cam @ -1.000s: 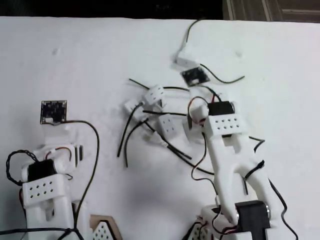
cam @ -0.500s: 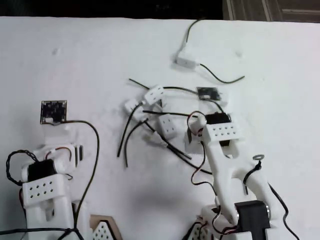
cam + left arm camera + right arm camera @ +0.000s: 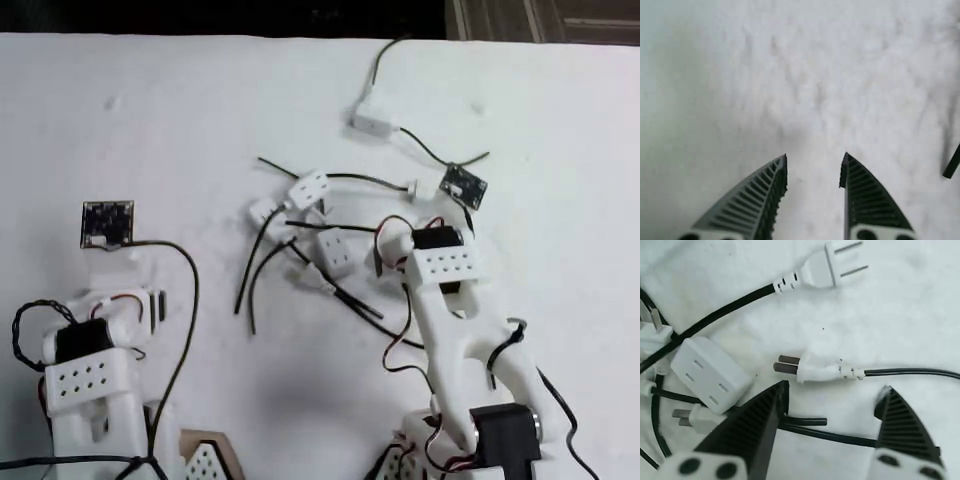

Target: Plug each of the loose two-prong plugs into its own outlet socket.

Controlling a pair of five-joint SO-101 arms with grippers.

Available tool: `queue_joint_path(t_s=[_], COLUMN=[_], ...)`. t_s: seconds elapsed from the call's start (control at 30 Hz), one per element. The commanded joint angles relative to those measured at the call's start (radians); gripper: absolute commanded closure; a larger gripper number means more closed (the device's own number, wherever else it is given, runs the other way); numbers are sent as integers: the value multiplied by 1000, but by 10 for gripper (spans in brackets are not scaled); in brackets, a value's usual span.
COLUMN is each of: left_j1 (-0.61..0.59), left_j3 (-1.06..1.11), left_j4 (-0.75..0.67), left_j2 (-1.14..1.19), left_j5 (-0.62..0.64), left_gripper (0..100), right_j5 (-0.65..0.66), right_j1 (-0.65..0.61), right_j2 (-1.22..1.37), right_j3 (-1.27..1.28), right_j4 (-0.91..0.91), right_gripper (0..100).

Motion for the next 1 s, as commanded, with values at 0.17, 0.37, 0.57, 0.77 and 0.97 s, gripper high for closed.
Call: queue_joint_path(t_s=[0.17, 0.37, 0.57, 0.77, 0.97], left_j1=[-7, -7, -7, -7, -7], left_j3=[-3, -3, -3, -3, 0], left_j4=[-18, -18, -18, -18, -18], left_j2=[-21, -21, -21, -21, -21], left_j5=[-11, -11, -11, -11, -40], left_gripper=[815, 815, 815, 815, 815], right_j5=[-60, -60, -58, -55, -52], right_j1=[87, 81, 81, 88, 97], right_j2=[-27, 5, 216, 377, 404], right_j3=[-5, 14, -17, -146, -212], right_j4=[-82, -101, -183, -124, -50], right_gripper=[730, 730, 731, 848, 972])
